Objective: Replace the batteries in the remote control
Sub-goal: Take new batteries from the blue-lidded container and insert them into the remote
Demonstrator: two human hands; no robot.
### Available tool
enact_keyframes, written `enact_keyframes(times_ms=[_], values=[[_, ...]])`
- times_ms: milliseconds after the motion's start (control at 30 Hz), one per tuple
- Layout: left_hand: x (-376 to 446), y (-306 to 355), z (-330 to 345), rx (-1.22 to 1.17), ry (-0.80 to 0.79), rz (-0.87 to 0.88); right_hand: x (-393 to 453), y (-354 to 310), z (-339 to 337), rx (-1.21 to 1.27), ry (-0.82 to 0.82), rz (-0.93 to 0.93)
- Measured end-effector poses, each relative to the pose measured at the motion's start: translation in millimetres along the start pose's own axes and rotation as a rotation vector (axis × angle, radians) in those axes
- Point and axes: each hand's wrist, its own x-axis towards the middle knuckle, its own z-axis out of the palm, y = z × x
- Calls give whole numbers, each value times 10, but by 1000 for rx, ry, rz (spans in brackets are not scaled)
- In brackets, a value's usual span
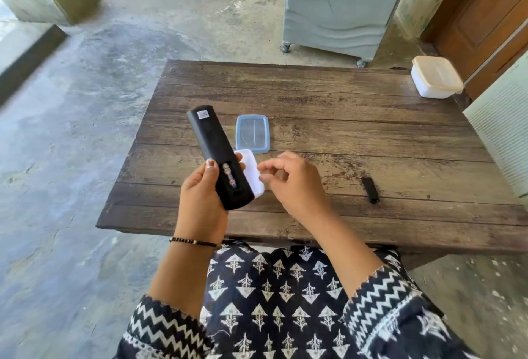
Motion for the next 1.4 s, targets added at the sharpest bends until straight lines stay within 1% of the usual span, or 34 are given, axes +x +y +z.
enact_keyframes(times_ms=[133, 233, 300, 433, 600, 833, 900, 933, 967, 1100, 1167, 1300, 1400], values=[[111, 132, -322, -91, 109, 5, 285, -152, 258, -340, -190, -149], [163, 139, -485, -91, 157, -11, 400, -232, 386, -584, -261, -250], [170, 117, -530, -94, 158, -23, 429, -263, 445, -670, -289, -287], [181, 74, -538, -96, 144, -53, 467, -289, 494, -727, -293, -306], [165, 63, -507, -97, 136, -83, 506, -303, 510, -742, -338, -273], [120, 88, -455, -106, 117, -105, 520, -300, 518, -775, -353, -286], [105, 106, -436, -116, 107, -106, 518, -304, 476, -747, -343, -287], [95, 119, -422, -124, 101, -108, 507, -306, 423, -696, -334, -271], [84, 130, -403, -130, 94, -109, 483, -303, 344, -602, -320, -235], [6, 133, -235, -110, 17, -111, 251, -222, -101, -62, -192, -1], [-47, 100, -91, -85, -43, -123, 67, -134, -292, 80, -112, 84], [-149, -28, 202, -87, -160, -186, -281, 105, -481, 146, -37, 174], [-228, -159, 374, -60, -214, -261, -467, 285, -551, 164, 1, 213]])
